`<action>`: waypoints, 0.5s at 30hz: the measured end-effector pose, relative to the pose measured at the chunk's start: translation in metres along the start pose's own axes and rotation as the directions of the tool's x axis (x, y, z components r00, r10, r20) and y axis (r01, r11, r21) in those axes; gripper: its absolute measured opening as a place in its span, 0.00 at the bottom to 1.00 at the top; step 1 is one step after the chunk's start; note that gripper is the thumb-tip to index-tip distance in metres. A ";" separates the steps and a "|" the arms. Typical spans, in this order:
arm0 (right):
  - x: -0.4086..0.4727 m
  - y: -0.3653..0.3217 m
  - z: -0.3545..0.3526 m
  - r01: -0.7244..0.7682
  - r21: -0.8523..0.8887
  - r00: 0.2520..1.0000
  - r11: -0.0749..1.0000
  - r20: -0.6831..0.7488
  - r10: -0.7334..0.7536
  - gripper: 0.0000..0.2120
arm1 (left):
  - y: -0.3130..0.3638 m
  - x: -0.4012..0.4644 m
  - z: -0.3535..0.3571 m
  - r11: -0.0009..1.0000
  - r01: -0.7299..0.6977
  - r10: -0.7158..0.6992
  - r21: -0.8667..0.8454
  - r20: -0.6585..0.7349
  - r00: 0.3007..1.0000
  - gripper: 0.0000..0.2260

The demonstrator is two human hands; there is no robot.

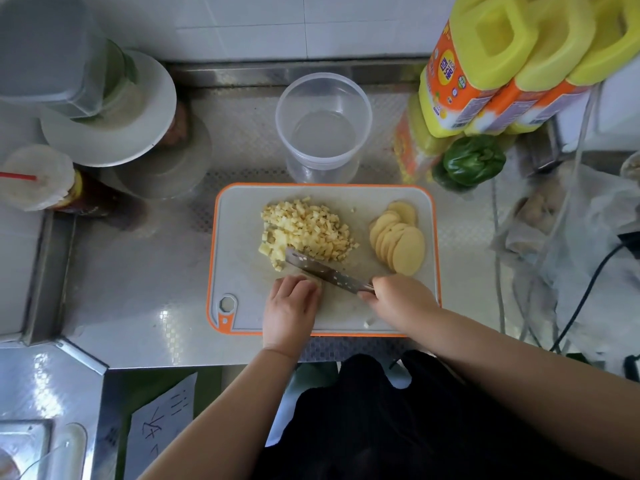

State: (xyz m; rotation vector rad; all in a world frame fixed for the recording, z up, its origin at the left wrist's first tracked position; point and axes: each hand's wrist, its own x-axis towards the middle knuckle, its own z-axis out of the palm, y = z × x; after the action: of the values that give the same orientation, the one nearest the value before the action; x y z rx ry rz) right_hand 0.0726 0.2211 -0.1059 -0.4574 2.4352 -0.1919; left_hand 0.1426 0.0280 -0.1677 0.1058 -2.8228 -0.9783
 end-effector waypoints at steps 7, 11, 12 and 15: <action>-0.023 -0.005 -0.001 0.077 -0.240 0.927 0.968 -0.339 -0.158 0.16 | 0.033 0.018 -0.062 0.995 -0.098 0.088 -0.016 -0.312 0.946 0.04; -0.028 -0.005 -0.004 0.087 -0.286 0.897 0.954 -0.395 -0.200 0.17 | 0.058 0.072 -0.095 0.996 -0.079 0.076 0.051 0.068 0.995 0.07; -0.028 -0.004 -0.005 0.095 -0.298 0.891 0.950 -0.400 -0.215 0.18 | 0.063 0.084 -0.095 0.987 -0.079 0.034 0.141 0.292 0.956 0.10; -0.028 -0.004 -0.009 0.118 -0.333 0.886 0.935 -0.389 -0.250 0.21 | 0.073 0.101 -0.085 0.910 -0.205 -0.089 0.361 0.653 0.752 0.12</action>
State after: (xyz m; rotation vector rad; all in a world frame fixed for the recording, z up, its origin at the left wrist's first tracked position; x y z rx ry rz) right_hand 0.0883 0.2277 -0.0819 -0.8682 2.8660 0.0054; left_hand 0.0562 0.0216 -0.0449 -0.3646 -3.6210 -0.4169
